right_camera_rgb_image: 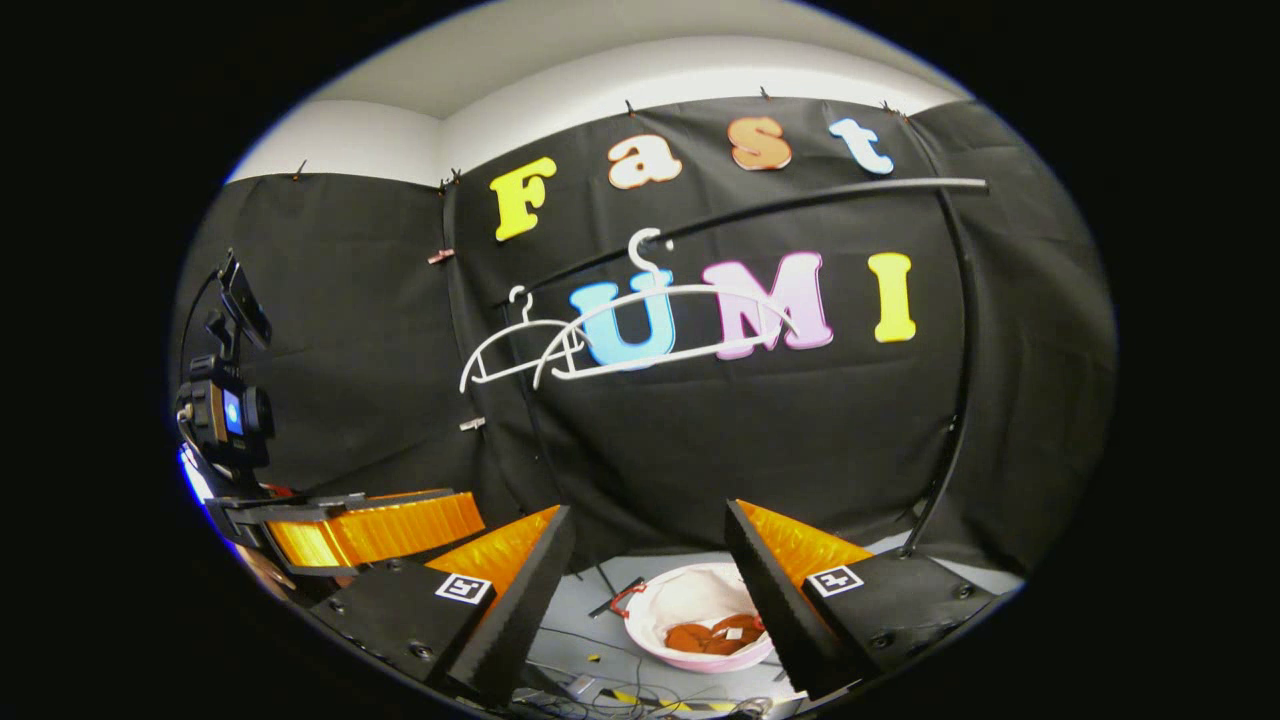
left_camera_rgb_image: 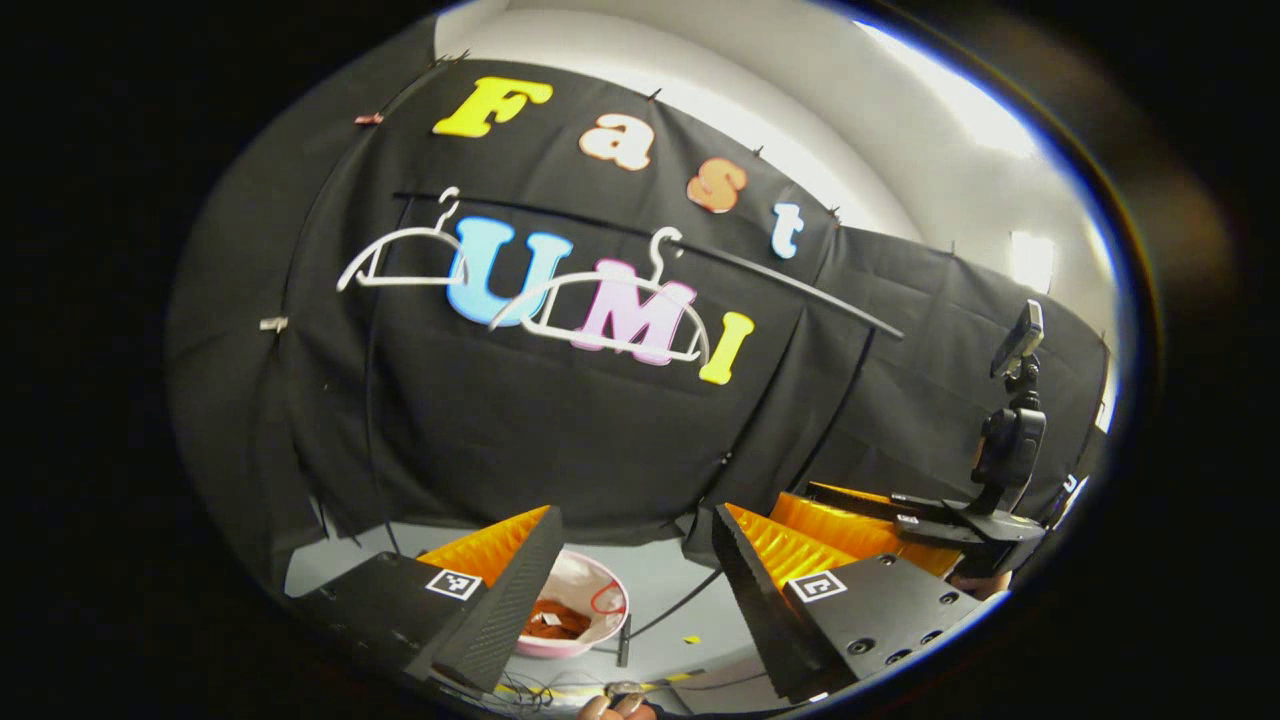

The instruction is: Grasp the clothes on the hanger with both hands and then place them into the laundry hamper below.

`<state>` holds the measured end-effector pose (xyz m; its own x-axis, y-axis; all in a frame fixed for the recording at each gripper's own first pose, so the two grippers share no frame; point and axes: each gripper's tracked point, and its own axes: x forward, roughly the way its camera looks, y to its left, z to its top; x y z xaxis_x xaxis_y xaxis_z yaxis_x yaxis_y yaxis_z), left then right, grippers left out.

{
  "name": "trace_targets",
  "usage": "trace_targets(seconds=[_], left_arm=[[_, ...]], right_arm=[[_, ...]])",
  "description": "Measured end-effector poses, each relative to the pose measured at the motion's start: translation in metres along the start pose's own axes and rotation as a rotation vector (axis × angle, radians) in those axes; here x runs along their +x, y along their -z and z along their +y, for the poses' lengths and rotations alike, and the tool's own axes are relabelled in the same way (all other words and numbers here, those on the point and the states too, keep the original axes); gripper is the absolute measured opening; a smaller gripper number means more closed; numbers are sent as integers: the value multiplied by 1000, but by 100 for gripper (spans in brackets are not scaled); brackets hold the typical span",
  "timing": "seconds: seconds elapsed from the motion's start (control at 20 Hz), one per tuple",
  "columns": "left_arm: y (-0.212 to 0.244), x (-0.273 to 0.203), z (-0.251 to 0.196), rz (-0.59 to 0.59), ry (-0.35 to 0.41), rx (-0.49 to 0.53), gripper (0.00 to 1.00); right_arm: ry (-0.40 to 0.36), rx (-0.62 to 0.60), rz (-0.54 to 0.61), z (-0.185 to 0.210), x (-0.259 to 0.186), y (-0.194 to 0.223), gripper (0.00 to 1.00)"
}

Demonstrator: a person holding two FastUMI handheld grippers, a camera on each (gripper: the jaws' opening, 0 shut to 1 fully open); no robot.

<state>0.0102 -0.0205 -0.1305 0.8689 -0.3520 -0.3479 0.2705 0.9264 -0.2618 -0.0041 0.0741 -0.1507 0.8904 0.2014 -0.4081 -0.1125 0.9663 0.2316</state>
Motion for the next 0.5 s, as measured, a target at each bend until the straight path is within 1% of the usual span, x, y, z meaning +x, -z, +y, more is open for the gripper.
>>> trace_targets(seconds=[0.1,0.15,0.2,0.25,0.3,0.35,0.4,0.5], left_arm=[[-30,-2,-11,-75,5,54,95],[-43,-3,-17,-117,2,81,92],[-56,-4,-24,-152,0,101,91],[-64,-5,-31,-184,0,113,92],[-73,-5,-37,-216,1,122,95],[-85,-3,-45,-249,-2,129,95],[-96,-4,-50,-286,-11,137,91],[-118,-6,-67,-356,-13,150,99]], right_arm=[[18,-50,-88,-6,-15,-34,99],[28,-84,-141,-9,-23,-52,100],[35,-111,-181,-12,-28,-66,100],[31,-132,-225,-11,-32,-80,100],[25,-139,-269,-11,-37,-96,100],[17,-141,-310,-14,-43,-111,100],[11,-145,-340,-17,-48,-122,92],[16,-162,-394,-27,-59,-141,95]])
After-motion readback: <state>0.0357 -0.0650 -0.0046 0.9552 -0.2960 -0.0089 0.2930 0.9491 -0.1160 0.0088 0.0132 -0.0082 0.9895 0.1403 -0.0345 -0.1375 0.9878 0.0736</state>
